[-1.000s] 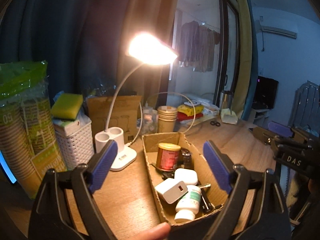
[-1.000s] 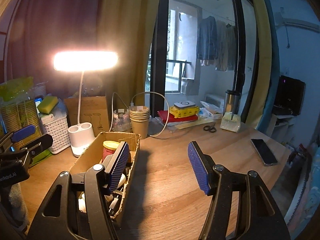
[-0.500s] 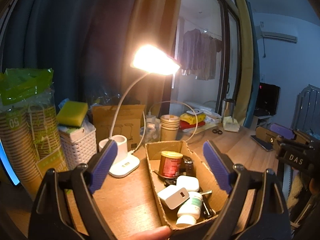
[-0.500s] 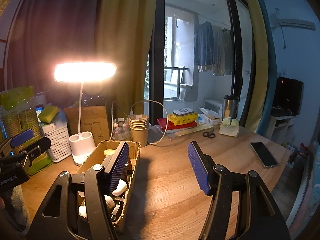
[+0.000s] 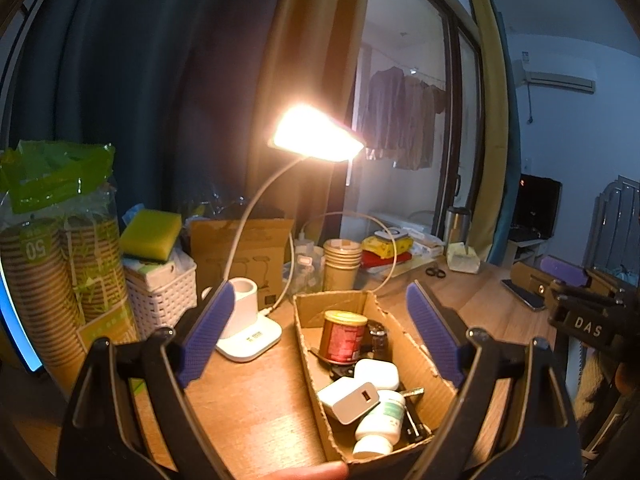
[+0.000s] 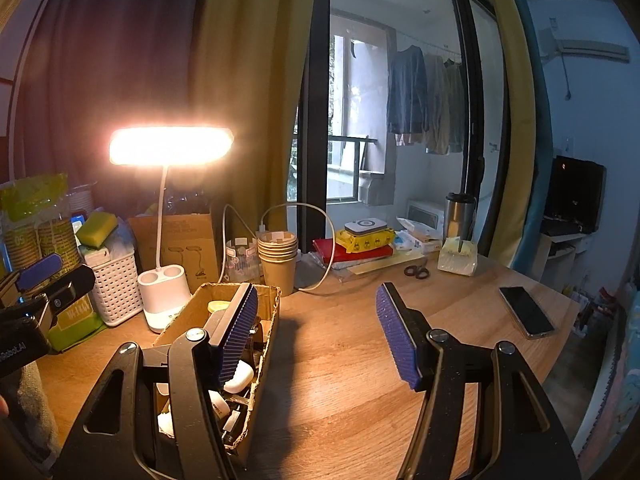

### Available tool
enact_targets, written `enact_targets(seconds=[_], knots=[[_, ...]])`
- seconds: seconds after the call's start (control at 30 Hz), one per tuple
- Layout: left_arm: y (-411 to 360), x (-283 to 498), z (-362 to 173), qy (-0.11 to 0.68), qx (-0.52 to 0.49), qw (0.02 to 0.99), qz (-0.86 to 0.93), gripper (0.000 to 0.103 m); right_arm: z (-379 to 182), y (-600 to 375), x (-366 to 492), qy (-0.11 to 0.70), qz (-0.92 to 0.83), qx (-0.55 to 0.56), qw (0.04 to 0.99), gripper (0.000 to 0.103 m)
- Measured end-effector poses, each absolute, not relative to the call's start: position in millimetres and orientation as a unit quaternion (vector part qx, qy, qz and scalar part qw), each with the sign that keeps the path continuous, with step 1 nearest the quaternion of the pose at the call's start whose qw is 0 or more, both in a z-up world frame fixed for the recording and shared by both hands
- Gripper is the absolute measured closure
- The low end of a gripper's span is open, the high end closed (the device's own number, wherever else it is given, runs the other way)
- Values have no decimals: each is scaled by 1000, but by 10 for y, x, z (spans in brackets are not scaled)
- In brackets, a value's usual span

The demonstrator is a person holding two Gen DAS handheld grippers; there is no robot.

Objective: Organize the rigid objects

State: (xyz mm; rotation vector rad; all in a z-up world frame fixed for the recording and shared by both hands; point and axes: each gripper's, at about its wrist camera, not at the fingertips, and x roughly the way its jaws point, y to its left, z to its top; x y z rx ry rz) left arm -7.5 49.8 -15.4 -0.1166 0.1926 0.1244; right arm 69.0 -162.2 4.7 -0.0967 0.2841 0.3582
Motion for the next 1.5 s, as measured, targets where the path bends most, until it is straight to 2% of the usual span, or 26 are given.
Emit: enact_targets(seconds=[1.5], knots=[[454,-48,-164,101,-51,992,51,14,63,-1609,663,141,177,-45,973,38]])
